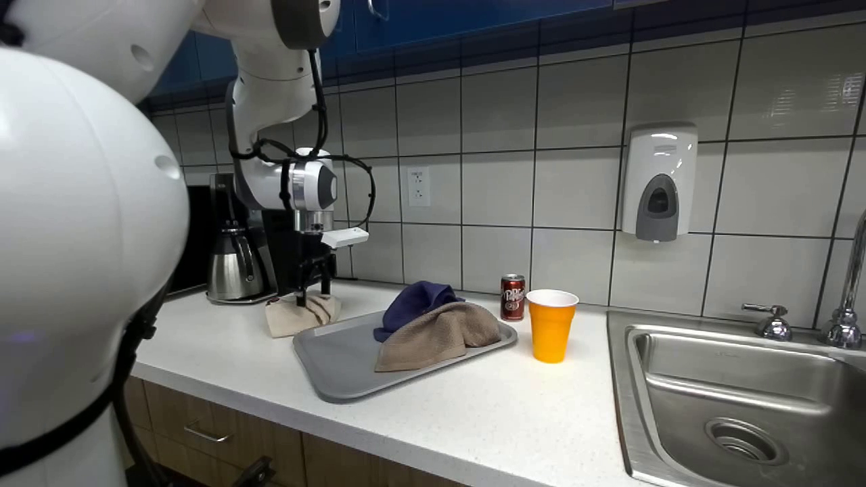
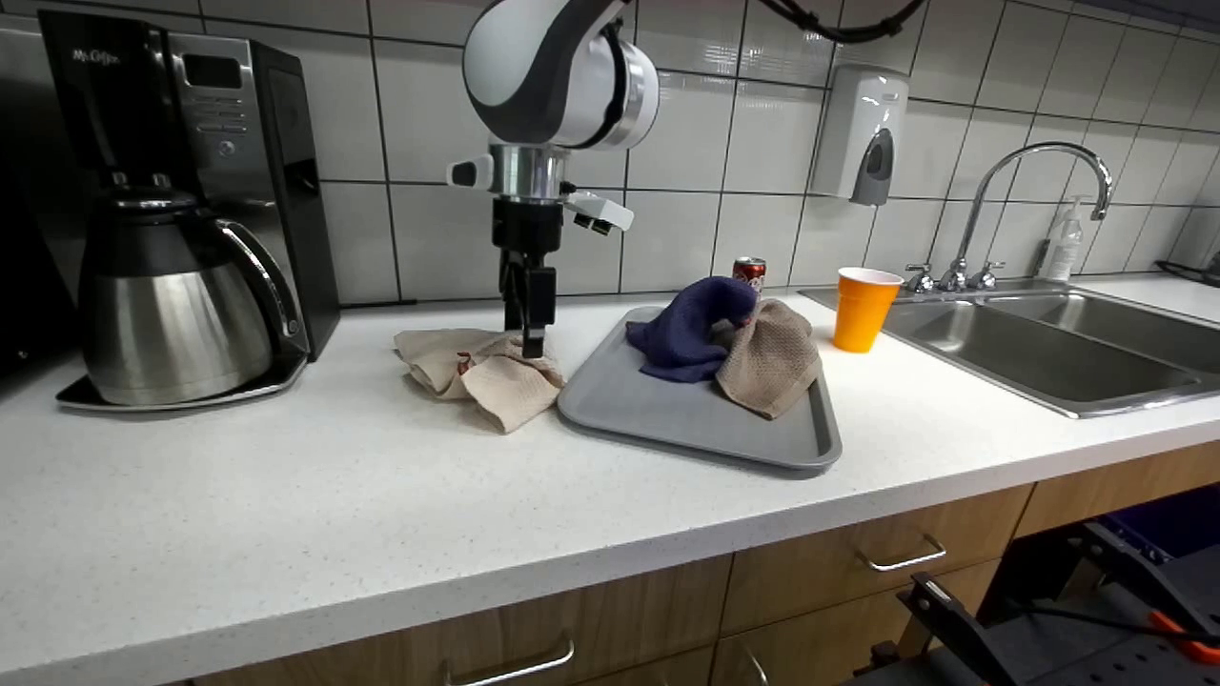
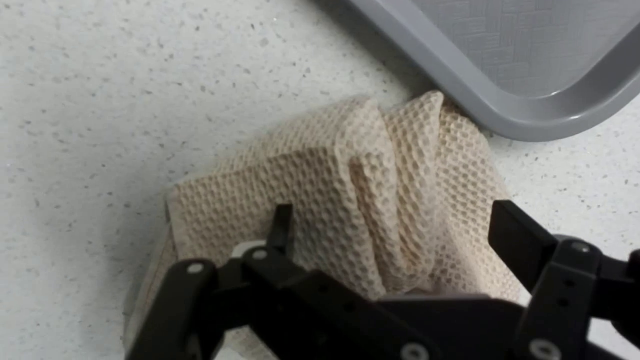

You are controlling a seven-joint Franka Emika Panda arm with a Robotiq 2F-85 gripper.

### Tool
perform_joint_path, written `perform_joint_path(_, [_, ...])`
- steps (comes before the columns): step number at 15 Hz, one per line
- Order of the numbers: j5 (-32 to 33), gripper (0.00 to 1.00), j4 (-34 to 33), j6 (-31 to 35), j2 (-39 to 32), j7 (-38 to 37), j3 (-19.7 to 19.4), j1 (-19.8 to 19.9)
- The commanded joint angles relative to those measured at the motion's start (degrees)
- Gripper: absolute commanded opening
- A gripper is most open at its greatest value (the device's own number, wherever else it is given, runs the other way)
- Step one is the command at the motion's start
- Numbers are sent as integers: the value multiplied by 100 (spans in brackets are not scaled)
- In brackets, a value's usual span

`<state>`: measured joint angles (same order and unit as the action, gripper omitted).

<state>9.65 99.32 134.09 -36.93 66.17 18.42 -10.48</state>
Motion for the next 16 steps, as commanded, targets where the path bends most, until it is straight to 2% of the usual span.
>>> perform_joint_path(1, [2, 100, -432, -243, -276, 442, 31, -71])
perform_joint_path(8, [-24, 100, -904, -431, -720, 924, 65, -225])
perform_joint_path(13, [-57, 100, -1119, -604, -834, 881, 61, -362])
perform_joint_path(14, [-54, 92, -1154, -625, -849, 877, 61, -392])
perform_joint_path(15, [-36, 74, -1165, -629, -853, 865, 50, -427])
perform_joint_path(16, [-42, 66, -1192, -654, -857, 868, 56, -453])
